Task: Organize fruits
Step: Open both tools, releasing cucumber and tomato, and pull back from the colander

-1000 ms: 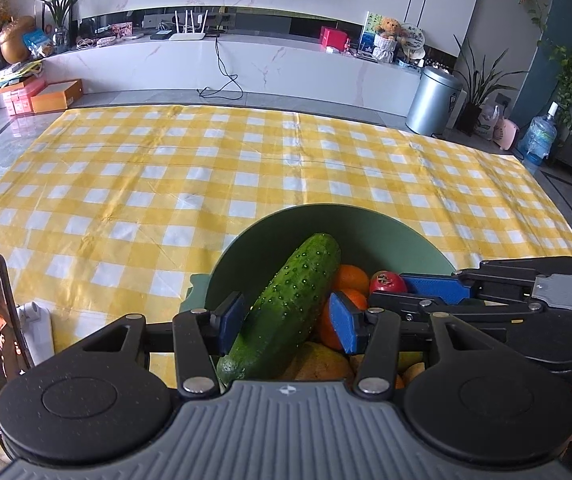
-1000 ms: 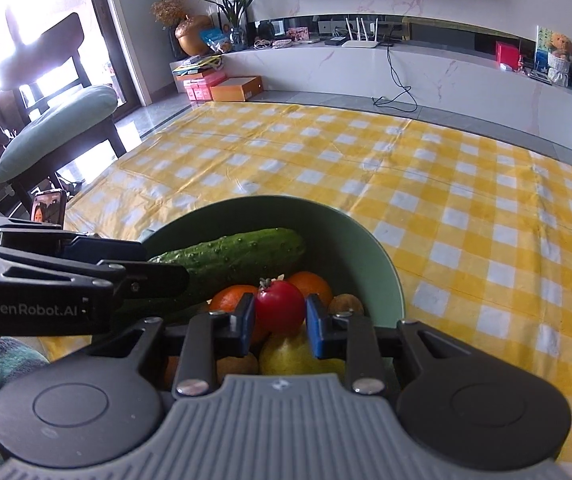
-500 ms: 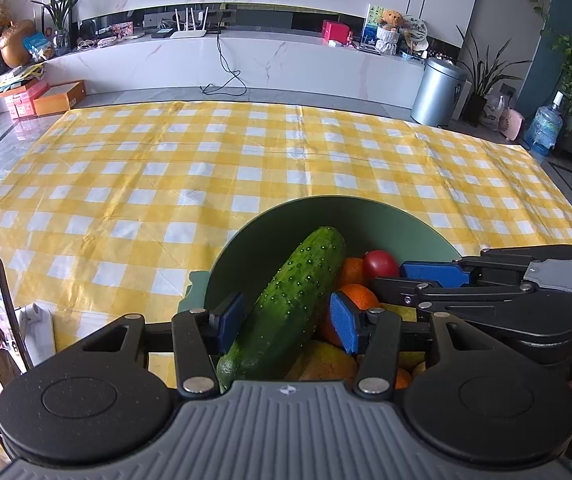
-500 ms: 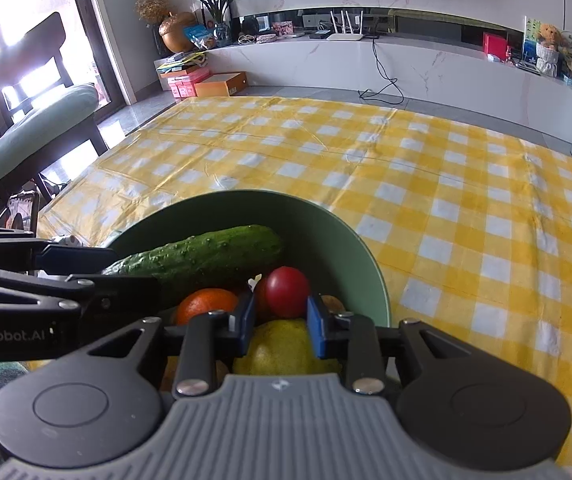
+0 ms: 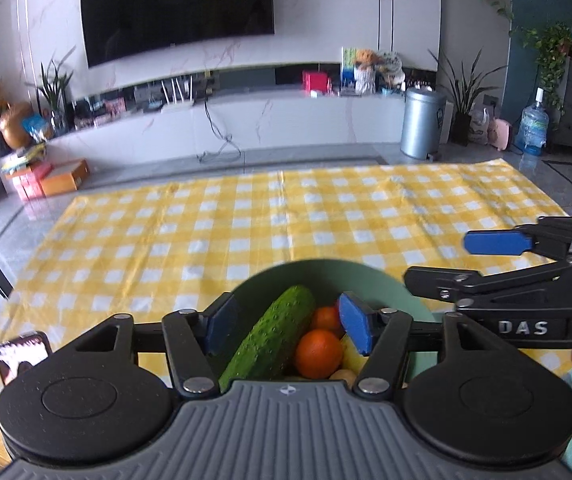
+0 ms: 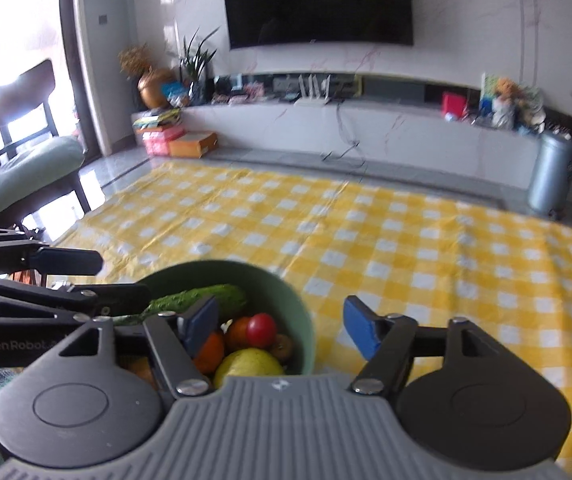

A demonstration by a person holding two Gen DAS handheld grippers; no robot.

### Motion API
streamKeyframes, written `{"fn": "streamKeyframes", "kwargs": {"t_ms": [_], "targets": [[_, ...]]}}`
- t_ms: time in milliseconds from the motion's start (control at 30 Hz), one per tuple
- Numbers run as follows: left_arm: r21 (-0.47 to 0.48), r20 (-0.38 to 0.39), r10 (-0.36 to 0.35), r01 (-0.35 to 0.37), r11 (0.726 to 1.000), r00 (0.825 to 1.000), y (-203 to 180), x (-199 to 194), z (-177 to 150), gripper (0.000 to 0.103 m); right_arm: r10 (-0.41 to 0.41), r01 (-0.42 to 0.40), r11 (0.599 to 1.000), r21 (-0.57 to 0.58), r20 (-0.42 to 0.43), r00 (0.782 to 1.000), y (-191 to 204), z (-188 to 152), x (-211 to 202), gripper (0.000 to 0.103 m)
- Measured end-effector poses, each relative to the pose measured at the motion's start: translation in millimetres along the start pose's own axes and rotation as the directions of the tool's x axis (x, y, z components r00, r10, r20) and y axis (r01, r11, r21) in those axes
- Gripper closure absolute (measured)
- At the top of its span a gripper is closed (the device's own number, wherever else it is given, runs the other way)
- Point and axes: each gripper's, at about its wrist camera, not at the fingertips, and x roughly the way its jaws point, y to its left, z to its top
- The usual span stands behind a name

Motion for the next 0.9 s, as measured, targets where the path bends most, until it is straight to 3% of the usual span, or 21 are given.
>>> {"fn": "streamKeyframes", "kwargs": {"t_ms": [100, 167, 367, 467, 600, 700, 900], "targets": [[0.01, 0.086, 0.016, -0.017, 1.0, 0.996, -13, -19, 1, 0.023, -0.052, 0.053, 0.999, -0.008, 0.065, 0.997, -6, -1, -30, 0.023], [0.03, 0.141, 0.016, -0.021, 0.999, 0.99, -22, -31, 0, 0.009, -0.092, 0.094, 0.995, -0.016, 0.104, 0.99, -10, -4, -49, 0.019], [0.076, 0.189, 0.047, -0.062, 0.995, 0.981, -49, -53, -3, 0.004, -0.17, 0.177, 0.984, -0.021, 0.18, 0.969, -20, -17, -93, 0.008], [0.042, 0.189, 0.07, -0.08, 0.996, 0.979, -56, -58, -8, 0.002, -0.179, 0.187, 0.982, -0.02, 0.204, 0.962, -21, -29, -113, 0.005], [0.024, 0.174, 0.027, -0.031, 0.999, 0.984, -59, -61, -16, 0.002, -0.198, 0.206, 0.978, -0.015, 0.217, 0.956, -21, -46, -131, 0.004], [0.035, 0.114, -0.006, 0.002, 0.999, 0.993, -63, -56, -25, 0.002, -0.205, 0.205, 0.979, 0.023, 0.222, 0.953, -20, -60, -142, 0.004], [0.032, 0.046, 0.004, -0.006, 0.999, 0.999, -68, -45, -41, 0.002, -0.219, 0.215, 0.976, 0.044, 0.183, 0.958, -21, -84, -140, 0.004]]}}
